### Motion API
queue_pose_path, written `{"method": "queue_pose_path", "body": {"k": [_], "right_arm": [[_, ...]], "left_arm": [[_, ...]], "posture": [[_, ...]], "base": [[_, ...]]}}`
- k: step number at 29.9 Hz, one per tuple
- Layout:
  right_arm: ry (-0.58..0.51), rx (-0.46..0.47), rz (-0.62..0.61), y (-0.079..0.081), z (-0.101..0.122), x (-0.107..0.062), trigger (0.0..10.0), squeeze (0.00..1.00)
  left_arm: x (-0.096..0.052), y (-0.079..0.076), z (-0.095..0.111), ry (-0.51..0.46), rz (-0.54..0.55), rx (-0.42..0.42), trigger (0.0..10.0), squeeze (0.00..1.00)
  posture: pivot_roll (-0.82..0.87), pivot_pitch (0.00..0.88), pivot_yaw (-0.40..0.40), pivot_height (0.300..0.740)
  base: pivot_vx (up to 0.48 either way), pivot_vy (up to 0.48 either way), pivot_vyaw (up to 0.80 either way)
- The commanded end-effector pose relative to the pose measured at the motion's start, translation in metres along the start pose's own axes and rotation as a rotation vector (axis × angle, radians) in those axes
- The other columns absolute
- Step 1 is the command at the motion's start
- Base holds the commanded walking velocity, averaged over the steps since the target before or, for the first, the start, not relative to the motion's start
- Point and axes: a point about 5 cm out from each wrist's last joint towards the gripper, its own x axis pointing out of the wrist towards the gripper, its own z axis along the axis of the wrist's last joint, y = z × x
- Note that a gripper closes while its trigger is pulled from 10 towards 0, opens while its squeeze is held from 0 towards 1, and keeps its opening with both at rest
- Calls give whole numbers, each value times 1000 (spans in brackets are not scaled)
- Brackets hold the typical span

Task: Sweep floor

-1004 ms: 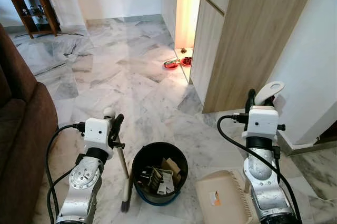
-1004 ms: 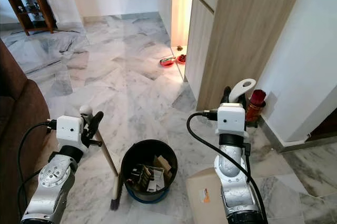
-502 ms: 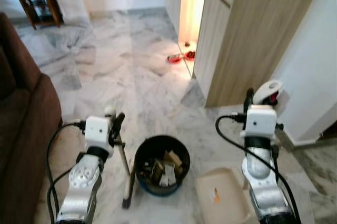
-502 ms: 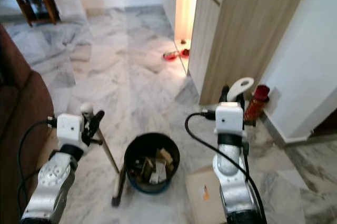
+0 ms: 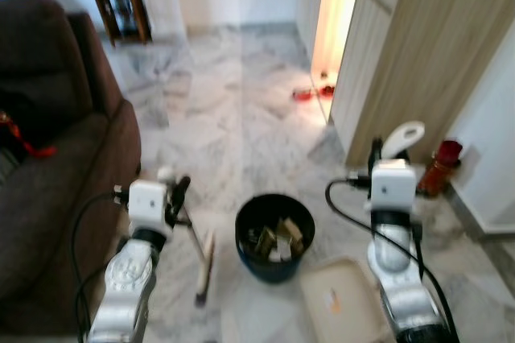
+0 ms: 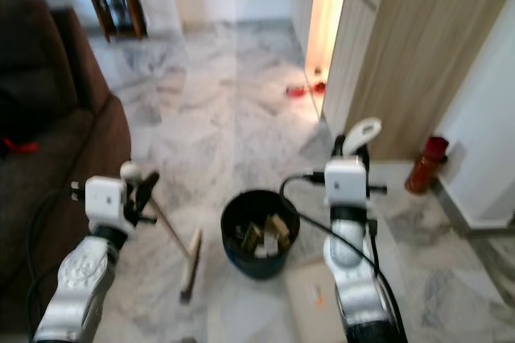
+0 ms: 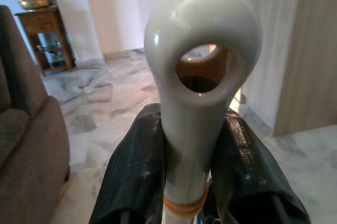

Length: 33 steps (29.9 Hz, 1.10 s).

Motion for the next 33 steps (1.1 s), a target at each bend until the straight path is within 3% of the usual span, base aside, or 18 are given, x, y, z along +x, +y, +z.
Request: {"method": "queue_pose_path", "body": {"k": [1,19,29,33], "right_arm": [[-39,-8,1,-1,7,4,10000,0],[0,17,-11,-2,2,5,10000,0],[66,16,-13,-6,-5,6,10000,0],[79,29,-4,-5,-6,6,10000,0]], "left_arm": [[3,0,9,-45,-5,14,10000,0],[4,-1,9,-42,-8,9,10000,0],[7,-5,5,-14,-17,-1,10000,0],[8,-5,5,-15,-16,-5,10000,0]], "posture": [[-56,0,11,740],[-60,0,9,740],[-77,0,0,740],[-79,0,-4,740]], "base": [[-319,0,0],[-317,0,0],[0,0,0],[0,0,-800]]}}
